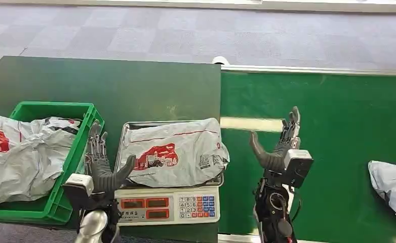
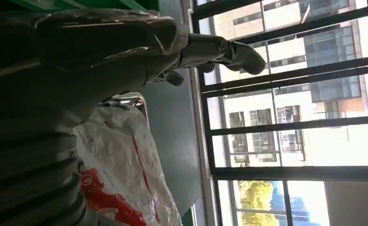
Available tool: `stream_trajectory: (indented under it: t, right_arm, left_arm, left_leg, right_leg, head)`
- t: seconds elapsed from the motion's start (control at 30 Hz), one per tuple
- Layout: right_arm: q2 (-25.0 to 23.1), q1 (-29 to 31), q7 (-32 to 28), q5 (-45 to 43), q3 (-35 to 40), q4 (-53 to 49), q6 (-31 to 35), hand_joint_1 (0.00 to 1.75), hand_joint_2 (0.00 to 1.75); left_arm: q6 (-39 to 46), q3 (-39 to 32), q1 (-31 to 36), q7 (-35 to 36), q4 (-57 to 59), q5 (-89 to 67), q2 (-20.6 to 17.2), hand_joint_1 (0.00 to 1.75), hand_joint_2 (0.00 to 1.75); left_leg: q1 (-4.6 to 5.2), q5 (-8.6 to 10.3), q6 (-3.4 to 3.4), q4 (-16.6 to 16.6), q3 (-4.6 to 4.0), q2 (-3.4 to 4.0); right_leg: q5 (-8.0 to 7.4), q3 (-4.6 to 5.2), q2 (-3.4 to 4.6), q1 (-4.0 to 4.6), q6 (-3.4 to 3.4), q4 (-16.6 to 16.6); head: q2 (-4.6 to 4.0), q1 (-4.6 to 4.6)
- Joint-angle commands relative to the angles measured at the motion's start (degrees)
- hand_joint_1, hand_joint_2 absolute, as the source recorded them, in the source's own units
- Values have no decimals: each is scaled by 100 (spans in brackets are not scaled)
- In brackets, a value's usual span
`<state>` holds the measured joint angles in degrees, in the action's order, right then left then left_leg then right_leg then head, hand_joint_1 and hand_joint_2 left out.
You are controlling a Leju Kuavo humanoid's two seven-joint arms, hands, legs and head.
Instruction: Moved the parcel from conveyor to table for the left to box.
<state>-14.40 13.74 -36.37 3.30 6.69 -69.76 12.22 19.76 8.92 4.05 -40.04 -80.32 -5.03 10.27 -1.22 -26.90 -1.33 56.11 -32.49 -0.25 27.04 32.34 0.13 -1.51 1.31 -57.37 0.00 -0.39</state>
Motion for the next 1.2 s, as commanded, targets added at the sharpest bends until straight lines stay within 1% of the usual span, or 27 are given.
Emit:
stream_trajectory:
  t: [0.03,0.2,0.23,0.67,0.7,0.73,1.0,1.03,1.07,1.1,1.2]
  right_arm:
    - [93,-115,-4,9,-112,-424,49,0,175]
    - [93,-115,-4,9,-112,-424,49,0,175]
    - [93,-115,-4,9,-112,-424,49,0,175]
    - [93,-115,-4,9,-112,-424,49,0,175]
    - [93,-115,-4,9,-112,-424,49,0,175]
    - [93,-115,-4,9,-112,-424,49,0,175]
    - [93,-115,-4,9,-112,-424,49,0,175]
    - [449,-229,963,-107,341,-294,-1391,0,175]
    - [357,-451,778,79,191,-264,-1663,0,175]
    - [325,-511,670,142,140,-213,-1703,0,175]
    - [319,-519,642,156,130,-206,-1711,0,175]
  left_arm:
    - [5,42,29,4,88,-2,-40,0,175]
    - [5,42,29,4,88,-2,-40,0,175]
    - [5,42,29,4,88,-2,-40,0,175]
    - [5,42,29,4,88,-2,-40,0,175]
    - [5,42,29,4,88,-2,-40,0,175]
    - [5,42,29,4,88,-2,-40,0,175]
    - [5,42,29,4,88,-2,-40,0,175]
    - [-868,1380,472,1444,1109,-1442,-821,0,175]
    - [-519,1192,621,2084,2008,-4322,-423,0,175]
    - [-292,1125,732,1894,2455,-4629,-281,0,175]
    - [-238,1110,764,1851,2555,-4639,-256,0,175]
  left_leg:
    - [1,2,5,-2,2,-7]
    - [0,2,13,-8,9,-1]
    - [0,1,6,-2,3,-3]
    - [1,1,5,-2,3,-3]
    - [-1,4,13,-9,8,0]
    - [1,2,6,-3,2,-3]
    - [1,2,7,-4,5,-4]
    - [0,1,5,-2,3,-3]
    - [0,2,9,-4,5,-3]
    - [3,13,8,-23,20,-38]
    - [3,21,15,-37,38,-46]
  right_leg:
    - [1,-4,-7,1,-7,1]
    - [-3,-12,-5,5,-15,11]
    - [0,-6,-4,2,-7,3]
    - [0,-5,-3,1,-5,2]
    - [-5,-10,-3,5,-15,11]
    - [-1,-4,-3,1,-7,3]
    - [-1,-7,-4,2,-9,4]
    - [-1,-5,-3,2,-7,2]
    - [-2,-7,-4,3,-12,5]
    - [0,-33,-38,0,-9,21]
    - [-6,-42,-50,1,-14,44]
  head:
    - [0,-2]
    - [0,-2]
    - [0,0]
    - [0,-2]
    - [0,0]
    - [0,0]
    - [0,-2]
    - [0,0]
    - [0,-2]
    - [0,-2]
    - [0,2]
